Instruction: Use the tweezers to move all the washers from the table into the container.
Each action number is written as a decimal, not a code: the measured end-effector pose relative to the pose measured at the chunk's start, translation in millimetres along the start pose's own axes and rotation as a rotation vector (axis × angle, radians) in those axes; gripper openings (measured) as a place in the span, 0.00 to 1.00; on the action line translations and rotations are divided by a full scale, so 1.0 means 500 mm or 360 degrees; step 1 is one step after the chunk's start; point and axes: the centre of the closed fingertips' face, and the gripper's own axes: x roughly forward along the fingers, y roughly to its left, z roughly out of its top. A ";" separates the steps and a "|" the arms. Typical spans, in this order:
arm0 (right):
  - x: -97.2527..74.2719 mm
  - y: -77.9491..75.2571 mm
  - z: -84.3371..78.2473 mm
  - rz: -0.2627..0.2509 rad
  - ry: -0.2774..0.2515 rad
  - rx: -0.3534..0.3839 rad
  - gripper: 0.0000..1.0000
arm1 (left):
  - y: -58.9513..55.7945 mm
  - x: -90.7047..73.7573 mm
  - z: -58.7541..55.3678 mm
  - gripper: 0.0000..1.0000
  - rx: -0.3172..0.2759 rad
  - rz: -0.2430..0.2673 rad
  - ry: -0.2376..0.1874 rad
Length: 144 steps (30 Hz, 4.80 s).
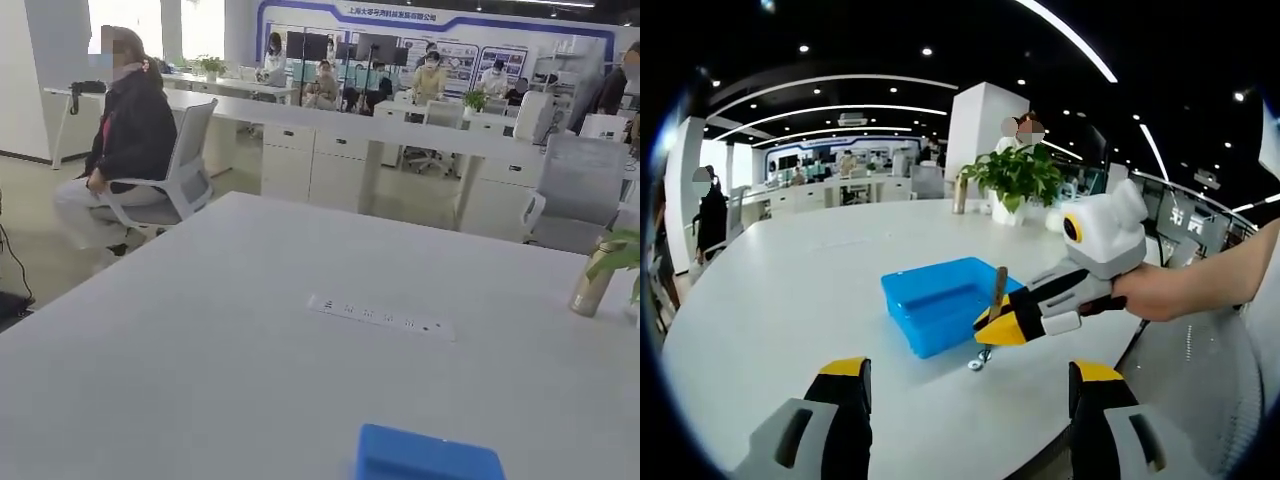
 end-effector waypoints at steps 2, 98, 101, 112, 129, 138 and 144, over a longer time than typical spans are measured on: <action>-0.002 -0.001 -0.002 -0.0003 0.0002 -0.0002 0.05 | 0.000 0.000 0.000 0.82 -0.0001 -0.0002 -0.0001; -0.042 -0.028 0.159 -0.0027 -0.0262 0.0063 0.03 | 0.004 -0.005 0.003 0.81 0.0001 0.0011 -0.0019; -0.036 -0.041 0.157 -0.0037 -0.0264 0.0087 0.03 | 0.003 -0.005 0.003 0.81 0.0002 0.0011 -0.0016; -0.018 -0.079 0.155 -0.0032 -0.0267 0.0259 0.03 | 0.002 -0.004 0.007 0.81 -0.0018 0.0005 -0.0034; 0.038 -0.134 0.134 -0.0107 -0.0157 0.0325 0.03 | 0.003 -0.002 0.003 0.81 0.0004 0.0012 -0.0022; 0.067 -0.143 0.117 -0.0140 -0.0086 0.0325 0.03 | 0.005 -0.001 0.004 0.80 -0.0001 0.0015 -0.0029; 0.074 -0.138 0.114 -0.0138 -0.0060 0.0316 0.03 | 0.007 -0.002 0.005 0.80 -0.0011 0.0021 -0.0034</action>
